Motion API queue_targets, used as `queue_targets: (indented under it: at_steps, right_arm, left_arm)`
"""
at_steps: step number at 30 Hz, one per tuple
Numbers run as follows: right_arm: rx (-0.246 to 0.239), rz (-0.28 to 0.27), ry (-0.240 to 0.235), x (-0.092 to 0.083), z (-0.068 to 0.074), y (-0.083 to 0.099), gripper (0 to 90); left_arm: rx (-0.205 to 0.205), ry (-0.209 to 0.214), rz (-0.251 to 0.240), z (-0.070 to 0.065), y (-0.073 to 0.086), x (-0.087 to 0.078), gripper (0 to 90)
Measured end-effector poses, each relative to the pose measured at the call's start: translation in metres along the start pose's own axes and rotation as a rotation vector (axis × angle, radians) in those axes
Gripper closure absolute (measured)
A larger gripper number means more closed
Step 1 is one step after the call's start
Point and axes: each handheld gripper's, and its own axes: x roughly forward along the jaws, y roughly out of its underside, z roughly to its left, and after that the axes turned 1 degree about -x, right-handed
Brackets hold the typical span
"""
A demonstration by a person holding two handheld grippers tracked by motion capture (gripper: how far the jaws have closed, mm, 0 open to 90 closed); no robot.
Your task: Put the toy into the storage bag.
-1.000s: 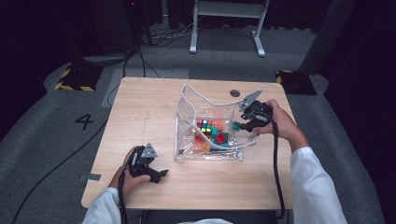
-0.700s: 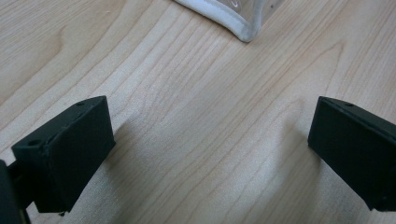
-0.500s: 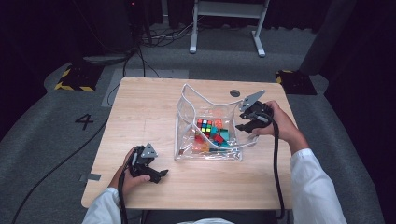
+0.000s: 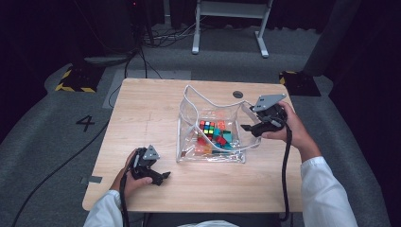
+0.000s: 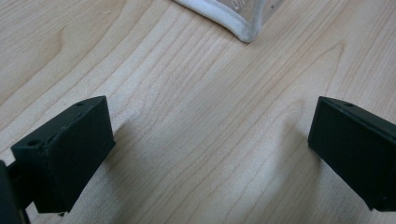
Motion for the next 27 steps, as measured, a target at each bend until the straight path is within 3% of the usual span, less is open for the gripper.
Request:
queue_targets:
  at_steps: [4, 11, 12, 13, 17, 27]
  right_arm:
    - [0.02, -0.042, 0.031, -0.011, 0.001, 0.002, 25.6]
    - [0.057, -0.062, 0.076, -0.021, 0.002, 0.009, 23.1]
    - [0.042, -0.063, 0.085, -0.022, 0.001, 0.01, 23.1]
    - [0.067, -0.073, 0.088, -0.024, 0.003, 0.012, 23.0]
    - [0.056, -0.087, 0.102, -0.032, 0.001, 0.018, 22.9]
    - [0.104, -0.117, 0.121, -0.045, 0.001, 0.033, 22.5]
  left_arm:
    - [0.0, 0.0, 0.0, 0.0, 0.0, 0.0, 0.3]
    - [0.0, -0.001, 0.0, 0.0, 0.0, 0.0, 0.3]
    - [0.0, -0.001, 0.0, 0.0, 0.0, 0.0, 0.2]
    - [0.0, 0.0, 0.0, 0.0, 0.0, 0.0, 0.2]
    - [0.0, -0.001, 0.0, 0.0, 0.0, 0.0, 0.3]
    - [0.0, 0.0, 0.0, 0.0, 0.0, 0.0, 0.3]
